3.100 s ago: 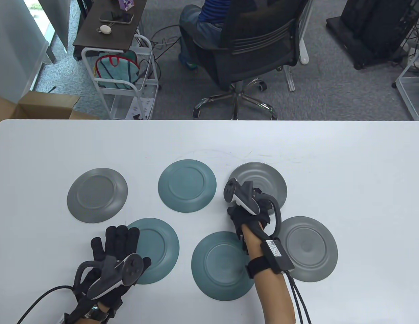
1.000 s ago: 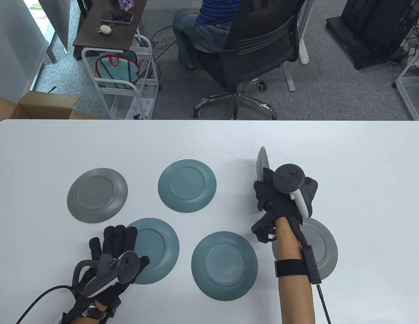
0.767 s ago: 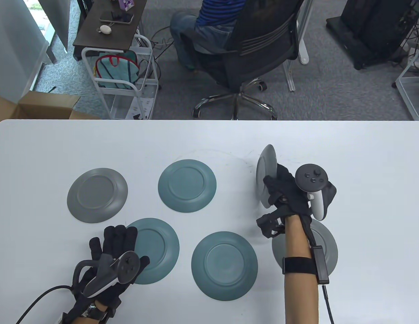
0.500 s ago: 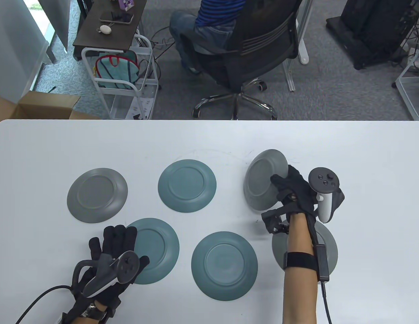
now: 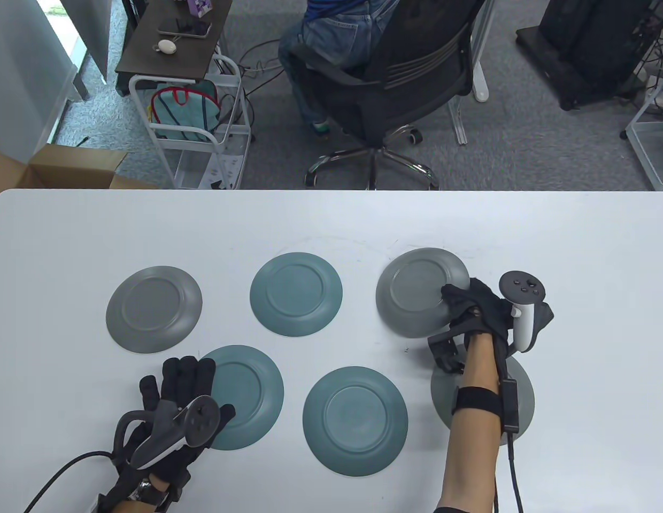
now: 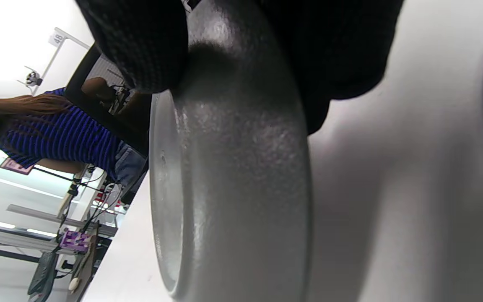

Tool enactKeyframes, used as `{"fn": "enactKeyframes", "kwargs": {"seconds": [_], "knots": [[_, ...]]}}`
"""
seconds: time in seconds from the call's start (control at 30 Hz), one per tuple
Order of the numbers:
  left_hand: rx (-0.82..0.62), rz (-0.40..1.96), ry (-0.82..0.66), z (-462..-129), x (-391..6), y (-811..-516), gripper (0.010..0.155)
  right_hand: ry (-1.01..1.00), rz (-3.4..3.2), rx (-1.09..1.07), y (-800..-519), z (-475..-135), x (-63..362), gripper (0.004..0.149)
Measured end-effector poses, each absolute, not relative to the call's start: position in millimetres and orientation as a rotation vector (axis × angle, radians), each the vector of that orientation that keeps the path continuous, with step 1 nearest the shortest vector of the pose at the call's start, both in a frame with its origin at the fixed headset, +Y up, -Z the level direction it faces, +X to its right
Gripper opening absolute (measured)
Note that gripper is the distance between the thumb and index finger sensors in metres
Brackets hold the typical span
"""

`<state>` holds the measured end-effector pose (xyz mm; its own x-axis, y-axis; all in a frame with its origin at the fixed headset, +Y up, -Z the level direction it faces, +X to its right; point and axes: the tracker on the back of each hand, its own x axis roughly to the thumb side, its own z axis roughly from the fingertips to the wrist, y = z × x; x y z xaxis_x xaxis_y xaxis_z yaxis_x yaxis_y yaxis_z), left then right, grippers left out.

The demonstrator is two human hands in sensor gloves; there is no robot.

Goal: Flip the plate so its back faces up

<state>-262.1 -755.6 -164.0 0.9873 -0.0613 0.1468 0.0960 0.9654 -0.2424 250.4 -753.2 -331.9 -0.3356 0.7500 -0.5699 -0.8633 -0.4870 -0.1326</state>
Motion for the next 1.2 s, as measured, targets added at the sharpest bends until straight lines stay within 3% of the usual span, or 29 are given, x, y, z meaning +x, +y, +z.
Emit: {"fn": "enactKeyframes", "kwargs": {"seconds": [0.67, 1.2], "knots": [[-0.258, -0.080, -0.133, -164.7, -263.9, -755.8, 0.088, 0.386, 2.119, -0.841, -768.1, -344.4, 248.6, 0.075], [-0.254, -0.081, -0.134, -164.9, -264.3, -755.4, 0.088, 0.405, 2.423, -0.883, -757.7, -353.0, 228.8, 0.072]]}}
